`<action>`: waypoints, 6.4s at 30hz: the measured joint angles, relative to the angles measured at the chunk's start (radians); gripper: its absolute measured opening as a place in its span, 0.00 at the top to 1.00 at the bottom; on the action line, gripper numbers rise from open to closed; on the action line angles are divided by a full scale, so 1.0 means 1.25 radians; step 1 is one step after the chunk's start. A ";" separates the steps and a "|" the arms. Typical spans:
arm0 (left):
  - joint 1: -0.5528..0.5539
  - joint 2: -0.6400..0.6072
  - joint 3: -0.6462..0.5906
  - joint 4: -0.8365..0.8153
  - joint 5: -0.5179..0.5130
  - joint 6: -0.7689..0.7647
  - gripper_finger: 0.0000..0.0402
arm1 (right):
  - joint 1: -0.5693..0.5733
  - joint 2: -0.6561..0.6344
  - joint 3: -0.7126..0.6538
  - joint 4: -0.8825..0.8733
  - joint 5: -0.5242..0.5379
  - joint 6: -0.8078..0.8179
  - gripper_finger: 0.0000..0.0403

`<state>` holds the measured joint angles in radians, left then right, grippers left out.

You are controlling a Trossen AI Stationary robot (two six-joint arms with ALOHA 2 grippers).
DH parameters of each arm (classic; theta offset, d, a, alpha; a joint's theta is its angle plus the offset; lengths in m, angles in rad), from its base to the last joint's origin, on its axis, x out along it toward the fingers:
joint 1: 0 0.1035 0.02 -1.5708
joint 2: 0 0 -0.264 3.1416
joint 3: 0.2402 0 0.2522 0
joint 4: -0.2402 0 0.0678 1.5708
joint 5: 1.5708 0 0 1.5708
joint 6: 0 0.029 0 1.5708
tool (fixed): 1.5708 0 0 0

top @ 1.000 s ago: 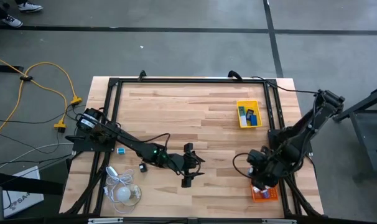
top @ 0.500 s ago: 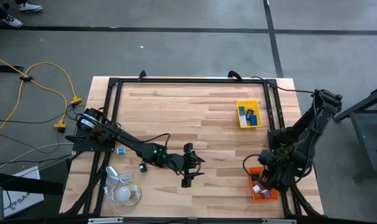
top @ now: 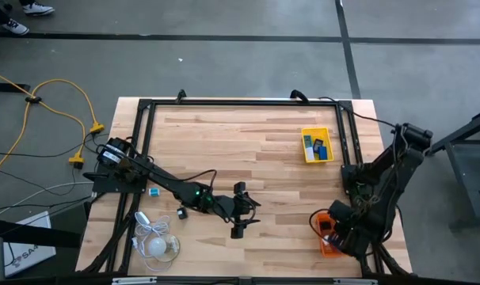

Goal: Pick & Place Office items
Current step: Put the right light blue charger adapter into the orange bin

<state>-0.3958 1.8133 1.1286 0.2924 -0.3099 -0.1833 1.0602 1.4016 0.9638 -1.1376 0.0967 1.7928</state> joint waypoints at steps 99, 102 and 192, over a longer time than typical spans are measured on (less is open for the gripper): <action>-0.010 0.000 0.000 0.000 0.000 0.000 0.40 | -0.022 0.063 0.000 0.037 -0.037 -0.053 0.53; -0.010 0.000 0.000 0.000 0.000 0.000 0.40 | -0.023 0.063 0.000 0.051 -0.022 -0.074 0.53; -0.016 0.000 0.000 0.000 0.000 0.000 0.40 | 0.017 0.127 0.000 0.184 -0.083 0.121 0.32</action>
<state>-0.4156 1.8137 1.1282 0.2924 -0.3099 -0.1829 1.0809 1.5600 0.9638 -0.9082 -0.0070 1.9444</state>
